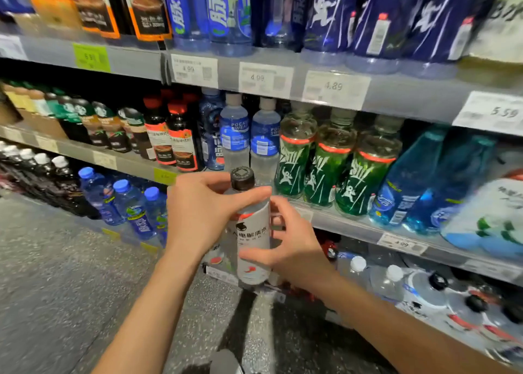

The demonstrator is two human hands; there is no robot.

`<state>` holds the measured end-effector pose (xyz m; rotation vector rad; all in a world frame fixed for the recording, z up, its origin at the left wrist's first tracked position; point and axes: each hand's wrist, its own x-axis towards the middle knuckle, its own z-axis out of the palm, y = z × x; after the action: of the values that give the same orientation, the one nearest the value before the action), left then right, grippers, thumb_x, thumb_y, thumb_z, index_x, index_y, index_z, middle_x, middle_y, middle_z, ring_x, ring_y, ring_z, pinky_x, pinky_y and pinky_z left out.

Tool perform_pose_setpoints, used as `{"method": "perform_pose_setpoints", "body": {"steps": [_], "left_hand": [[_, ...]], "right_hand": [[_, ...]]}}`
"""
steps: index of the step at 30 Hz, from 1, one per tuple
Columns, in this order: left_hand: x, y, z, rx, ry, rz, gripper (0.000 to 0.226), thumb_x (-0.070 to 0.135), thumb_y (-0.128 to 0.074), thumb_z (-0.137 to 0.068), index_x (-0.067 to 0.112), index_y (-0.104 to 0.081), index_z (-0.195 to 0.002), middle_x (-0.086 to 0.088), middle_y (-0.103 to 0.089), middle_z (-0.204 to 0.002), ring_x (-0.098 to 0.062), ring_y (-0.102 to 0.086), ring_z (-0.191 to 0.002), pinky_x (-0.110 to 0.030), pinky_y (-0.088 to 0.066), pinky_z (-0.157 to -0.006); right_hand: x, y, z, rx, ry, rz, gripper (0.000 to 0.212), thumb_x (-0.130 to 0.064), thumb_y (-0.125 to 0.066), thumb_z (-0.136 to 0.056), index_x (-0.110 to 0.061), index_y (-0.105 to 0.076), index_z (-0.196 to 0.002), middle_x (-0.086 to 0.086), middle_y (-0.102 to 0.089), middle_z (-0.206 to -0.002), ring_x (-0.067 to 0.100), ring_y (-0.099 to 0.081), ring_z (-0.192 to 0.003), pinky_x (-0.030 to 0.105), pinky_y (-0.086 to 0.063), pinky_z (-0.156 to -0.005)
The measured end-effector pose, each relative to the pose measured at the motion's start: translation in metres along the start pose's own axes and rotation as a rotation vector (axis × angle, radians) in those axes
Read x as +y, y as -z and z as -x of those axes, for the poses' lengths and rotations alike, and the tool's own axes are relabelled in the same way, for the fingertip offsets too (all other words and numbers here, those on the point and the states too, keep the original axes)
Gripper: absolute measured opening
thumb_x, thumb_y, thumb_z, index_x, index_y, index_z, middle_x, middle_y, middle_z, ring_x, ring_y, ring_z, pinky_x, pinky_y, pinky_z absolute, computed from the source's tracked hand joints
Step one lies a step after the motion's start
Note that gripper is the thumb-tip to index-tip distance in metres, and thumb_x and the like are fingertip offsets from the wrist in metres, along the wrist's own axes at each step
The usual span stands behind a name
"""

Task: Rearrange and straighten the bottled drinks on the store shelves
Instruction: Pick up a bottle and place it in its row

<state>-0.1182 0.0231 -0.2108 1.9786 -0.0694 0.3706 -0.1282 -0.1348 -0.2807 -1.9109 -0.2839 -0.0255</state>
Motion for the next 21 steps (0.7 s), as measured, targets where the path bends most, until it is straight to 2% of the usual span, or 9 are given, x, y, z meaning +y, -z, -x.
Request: {"method": "perform_pose_setpoints", "body": {"steps": [2,4,5,7,9,12,15,18,21], "left_hand": [[0.025,-0.015,0.006,-0.045,-0.03,-0.003,0.05,0.072,-0.081,-0.048,0.029,-0.079,-0.074,0.003,-0.073,-0.067,-0.014,-0.069,-0.067,-0.046,-0.057,-0.065],[0.049,-0.028,0.012,-0.106,-0.071,-0.029,0.059,0.077,-0.077,-0.047,0.026,-0.079,-0.077,0.004,-0.075,-0.072,-0.017,-0.071,-0.074,-0.043,-0.057,-0.068],[0.059,-0.034,0.015,-0.157,-0.087,-0.009,0.062,0.076,-0.077,-0.047,0.026,-0.078,-0.082,0.007,-0.076,-0.078,-0.01,-0.071,-0.078,-0.036,-0.058,-0.069],[0.081,-0.046,0.023,-0.282,-0.118,0.061,0.061,0.07,-0.083,-0.049,0.035,-0.072,-0.098,0.017,-0.073,-0.093,0.009,-0.065,-0.088,-0.012,-0.052,-0.071],[0.101,-0.058,0.033,-0.405,-0.166,0.123,0.062,0.051,-0.084,-0.051,0.042,-0.06,-0.108,0.026,-0.069,-0.099,0.018,-0.059,-0.095,-0.004,-0.047,-0.073],[0.122,-0.076,0.045,-0.528,-0.229,0.119,0.074,0.04,-0.087,-0.056,0.038,-0.055,-0.122,0.034,-0.063,-0.114,0.009,-0.06,-0.106,-0.014,-0.053,-0.083],[0.139,-0.094,0.051,-0.605,-0.28,0.07,0.08,0.052,-0.088,-0.057,0.035,-0.056,-0.129,0.021,-0.064,-0.124,-0.004,-0.062,-0.111,-0.03,-0.057,-0.089],[0.154,-0.111,0.054,-0.624,-0.33,0.033,0.079,0.055,-0.085,-0.056,0.035,-0.058,-0.128,0.021,-0.065,-0.122,-0.003,-0.063,-0.111,-0.029,-0.055,-0.09],[0.172,-0.127,0.054,-0.633,-0.385,-0.029,0.069,0.047,-0.086,-0.064,0.034,-0.059,-0.126,0.023,-0.065,-0.119,0.001,-0.062,-0.11,-0.025,-0.054,-0.091]], "right_hand": [[-0.008,0.029,0.015,0.063,0.012,0.013,0.069,-0.027,-0.092,-0.062,-0.041,-0.055,-0.118,-0.023,-0.065,-0.11,-0.001,-0.063,-0.103,0.027,-0.057,-0.084],[-0.019,0.058,0.032,0.127,0.03,0.027,0.066,-0.024,-0.093,-0.06,-0.044,-0.057,-0.112,-0.027,-0.066,-0.108,-0.003,-0.064,-0.102,0.024,-0.058,-0.083],[-0.023,0.072,0.041,0.152,0.033,0.024,0.065,-0.023,-0.093,-0.06,-0.045,-0.058,-0.11,-0.026,-0.067,-0.106,-0.002,-0.065,-0.101,0.026,-0.058,-0.082],[-0.03,0.101,0.057,0.189,0.029,0.002,0.063,-0.019,-0.093,-0.061,-0.041,-0.061,-0.11,-0.02,-0.07,-0.105,0.002,-0.067,-0.1,0.032,-0.059,-0.082],[-0.037,0.13,0.073,0.228,0.034,-0.005,0.062,-0.014,-0.093,-0.062,-0.033,-0.063,-0.112,-0.016,-0.071,-0.106,0.005,-0.067,-0.102,0.034,-0.06,-0.082],[-0.05,0.175,0.096,0.295,0.06,0.0,0.065,-0.011,-0.094,-0.06,-0.034,-0.063,-0.113,-0.016,-0.071,-0.109,0.005,-0.067,-0.103,0.033,-0.06,-0.081],[-0.062,0.217,0.115,0.34,0.086,0.032,0.067,-0.015,-0.095,-0.06,-0.038,-0.06,-0.113,-0.023,-0.069,-0.11,-0.001,-0.065,-0.104,0.024,-0.058,-0.081],[-0.074,0.255,0.13,0.4,0.106,0.027,0.068,-0.014,-0.096,-0.057,-0.036,-0.061,-0.112,-0.019,-0.07,-0.11,0.003,-0.066,-0.104,0.024,-0.057,-0.08],[-0.088,0.288,0.14,0.443,0.131,0.025,0.068,-0.015,-0.096,-0.056,-0.033,-0.062,-0.111,-0.02,-0.071,-0.108,0.0,-0.066,-0.101,0.019,-0.054,-0.075]]}}
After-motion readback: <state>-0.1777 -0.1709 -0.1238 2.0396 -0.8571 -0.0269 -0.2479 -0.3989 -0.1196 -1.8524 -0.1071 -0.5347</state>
